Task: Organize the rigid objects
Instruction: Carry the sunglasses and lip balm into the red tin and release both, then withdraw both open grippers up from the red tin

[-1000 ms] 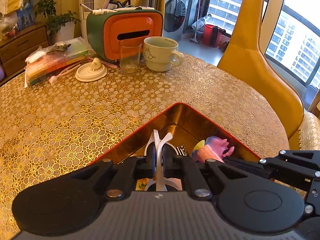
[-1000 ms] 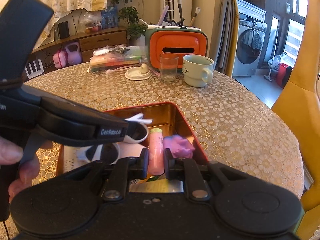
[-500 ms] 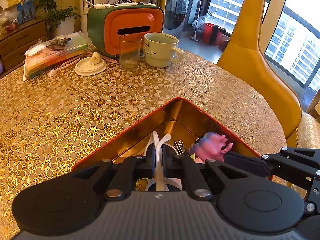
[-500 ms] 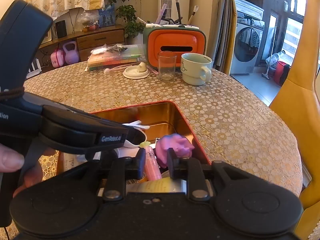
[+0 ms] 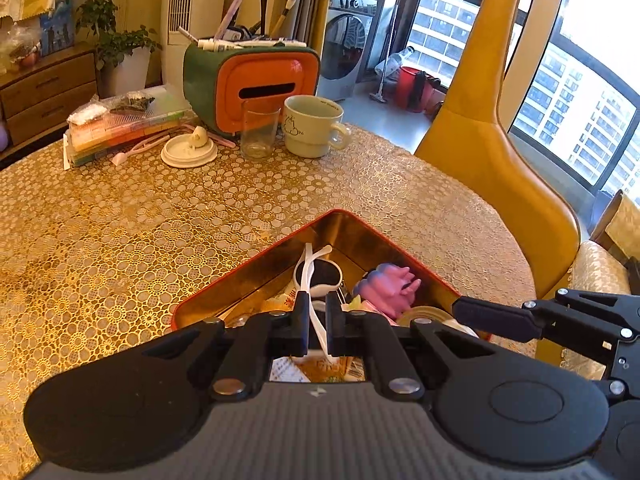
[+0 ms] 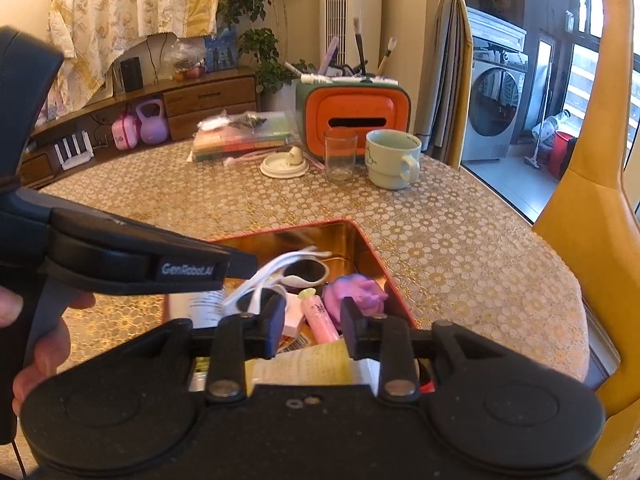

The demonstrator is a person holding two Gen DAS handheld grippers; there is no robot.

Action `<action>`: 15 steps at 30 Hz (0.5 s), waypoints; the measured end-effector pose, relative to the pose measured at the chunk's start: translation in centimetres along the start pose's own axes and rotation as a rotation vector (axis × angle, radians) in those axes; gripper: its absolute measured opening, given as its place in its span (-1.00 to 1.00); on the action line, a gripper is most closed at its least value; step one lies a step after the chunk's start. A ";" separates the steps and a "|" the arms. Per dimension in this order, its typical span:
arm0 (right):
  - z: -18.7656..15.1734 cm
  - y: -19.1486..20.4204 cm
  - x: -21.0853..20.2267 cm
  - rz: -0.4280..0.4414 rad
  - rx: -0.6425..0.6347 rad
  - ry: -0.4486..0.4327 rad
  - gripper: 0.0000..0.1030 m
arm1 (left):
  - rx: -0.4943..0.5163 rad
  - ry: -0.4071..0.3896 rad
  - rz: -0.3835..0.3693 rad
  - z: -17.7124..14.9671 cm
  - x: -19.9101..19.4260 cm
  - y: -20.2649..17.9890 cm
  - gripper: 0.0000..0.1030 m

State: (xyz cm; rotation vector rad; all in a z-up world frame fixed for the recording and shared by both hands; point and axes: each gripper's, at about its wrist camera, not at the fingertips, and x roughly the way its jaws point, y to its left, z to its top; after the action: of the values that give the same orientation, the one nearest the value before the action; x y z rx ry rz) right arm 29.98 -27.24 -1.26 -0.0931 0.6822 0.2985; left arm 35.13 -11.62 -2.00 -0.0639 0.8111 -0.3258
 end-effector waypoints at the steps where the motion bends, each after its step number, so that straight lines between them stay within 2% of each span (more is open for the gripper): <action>1: 0.0 0.1 -0.5 0.003 0.000 -0.006 -0.36 | 0.001 -0.006 -0.004 -0.2 -0.7 -0.1 -0.86; 8: -0.7 0.7 -4.2 0.025 0.007 -0.041 -0.29 | 0.018 -0.034 -0.021 -1.7 -4.7 -1.0 -0.84; 13: -1.6 1.4 -6.7 0.064 0.014 -0.060 -0.26 | 0.028 -0.060 -0.017 -3.3 -7.4 -1.2 -0.73; 14: -1.8 1.5 -7.1 0.068 0.012 -0.064 -0.22 | 0.037 -0.067 -0.012 -3.7 -8.0 -1.3 -0.65; 15: -2.0 1.6 -7.5 0.071 0.010 -0.068 -0.19 | 0.046 -0.073 -0.008 -4.1 -8.5 -1.5 -0.46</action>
State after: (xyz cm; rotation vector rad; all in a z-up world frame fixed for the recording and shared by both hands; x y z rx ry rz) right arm 22.77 -27.84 2.00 -0.0487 0.6201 0.3651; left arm 26.32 -10.09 1.34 -0.0357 0.7307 -0.3476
